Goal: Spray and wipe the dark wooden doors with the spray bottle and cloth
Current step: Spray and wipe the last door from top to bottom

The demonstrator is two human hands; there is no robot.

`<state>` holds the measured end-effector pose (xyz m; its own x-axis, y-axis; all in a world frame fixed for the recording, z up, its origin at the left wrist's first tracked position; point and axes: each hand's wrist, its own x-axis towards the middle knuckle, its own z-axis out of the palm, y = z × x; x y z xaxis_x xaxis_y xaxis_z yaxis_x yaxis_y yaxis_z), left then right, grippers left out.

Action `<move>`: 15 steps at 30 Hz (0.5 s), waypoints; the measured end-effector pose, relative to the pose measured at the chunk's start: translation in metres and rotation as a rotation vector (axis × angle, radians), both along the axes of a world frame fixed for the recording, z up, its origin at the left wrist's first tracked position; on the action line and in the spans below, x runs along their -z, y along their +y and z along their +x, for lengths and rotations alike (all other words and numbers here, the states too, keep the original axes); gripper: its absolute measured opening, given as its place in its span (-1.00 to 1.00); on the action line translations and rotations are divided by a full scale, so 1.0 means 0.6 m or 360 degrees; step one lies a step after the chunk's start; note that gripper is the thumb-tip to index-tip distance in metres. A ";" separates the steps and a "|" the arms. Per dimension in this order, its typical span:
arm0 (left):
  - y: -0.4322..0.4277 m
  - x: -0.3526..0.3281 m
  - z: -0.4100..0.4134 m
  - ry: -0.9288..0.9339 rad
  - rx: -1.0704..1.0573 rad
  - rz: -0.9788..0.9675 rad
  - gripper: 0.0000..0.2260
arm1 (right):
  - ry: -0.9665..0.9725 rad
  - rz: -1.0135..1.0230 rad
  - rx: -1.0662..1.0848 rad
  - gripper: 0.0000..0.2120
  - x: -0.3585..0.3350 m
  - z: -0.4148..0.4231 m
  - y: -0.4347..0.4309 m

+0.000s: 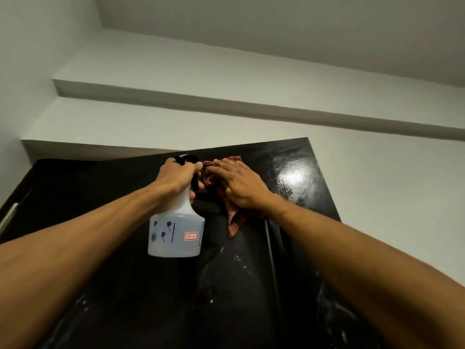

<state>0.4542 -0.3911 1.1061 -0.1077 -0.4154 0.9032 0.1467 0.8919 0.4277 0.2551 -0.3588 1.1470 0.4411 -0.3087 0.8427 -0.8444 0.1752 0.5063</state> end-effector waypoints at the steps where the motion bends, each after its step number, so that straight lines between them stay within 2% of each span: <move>1: 0.006 -0.002 -0.009 -0.0002 0.0005 -0.0006 -0.72 | -0.0039 -0.0060 -0.0019 -0.35 -0.012 -0.012 0.020; 4: 0.028 -0.009 -0.035 -0.0012 0.0091 -0.0023 -0.73 | -0.0524 -0.0522 -0.0099 -0.41 -0.064 -0.098 0.104; 5: 0.034 -0.009 -0.042 -0.0020 0.0106 -0.0028 -0.73 | -0.0604 -0.0628 -0.0053 -0.41 -0.068 -0.123 0.123; 7: 0.043 -0.008 -0.055 -0.0040 0.0100 -0.0029 -0.73 | -0.0427 -0.0537 -0.0022 -0.38 -0.049 -0.133 0.127; 10: 0.052 0.002 -0.077 -0.0075 0.0095 -0.0007 -0.73 | 0.0037 -0.0029 -0.0077 -0.38 0.003 -0.137 0.107; 11: 0.054 0.006 -0.085 -0.0092 0.0101 0.0003 -0.72 | 0.0100 0.0001 -0.0089 -0.39 0.001 -0.148 0.116; 12: 0.054 0.011 -0.094 -0.0105 0.0111 0.0013 -0.73 | 0.0038 -0.0077 -0.0134 -0.41 -0.012 -0.162 0.130; 15: 0.058 0.023 -0.115 -0.0110 0.0174 0.0022 -0.74 | -0.0416 -0.0406 -0.0171 -0.47 -0.039 -0.202 0.169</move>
